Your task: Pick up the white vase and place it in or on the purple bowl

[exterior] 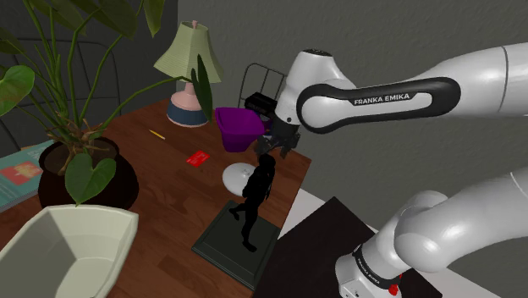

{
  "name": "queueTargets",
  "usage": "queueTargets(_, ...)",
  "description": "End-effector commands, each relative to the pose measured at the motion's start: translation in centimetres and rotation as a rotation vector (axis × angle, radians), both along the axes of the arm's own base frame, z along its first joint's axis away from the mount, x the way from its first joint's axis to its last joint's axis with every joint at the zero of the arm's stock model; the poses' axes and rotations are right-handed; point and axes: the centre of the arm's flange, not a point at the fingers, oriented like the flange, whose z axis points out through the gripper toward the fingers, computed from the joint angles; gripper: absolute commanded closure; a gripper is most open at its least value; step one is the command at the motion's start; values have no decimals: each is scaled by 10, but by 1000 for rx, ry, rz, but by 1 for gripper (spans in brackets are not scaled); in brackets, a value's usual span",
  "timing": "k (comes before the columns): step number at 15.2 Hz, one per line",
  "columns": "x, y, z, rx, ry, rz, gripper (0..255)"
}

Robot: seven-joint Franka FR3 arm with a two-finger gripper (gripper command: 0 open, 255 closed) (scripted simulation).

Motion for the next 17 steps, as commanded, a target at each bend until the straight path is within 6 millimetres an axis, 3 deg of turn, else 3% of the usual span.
queueTargets(1,15,17,-17,-7,-11,2,0)
queueTargets(5,38,44,-47,-24,-27,5,0)
queueTargets(12,40,44,-84,-24,-27,5,0)
queueTargets(17,40,44,-87,-24,-27,5,0)
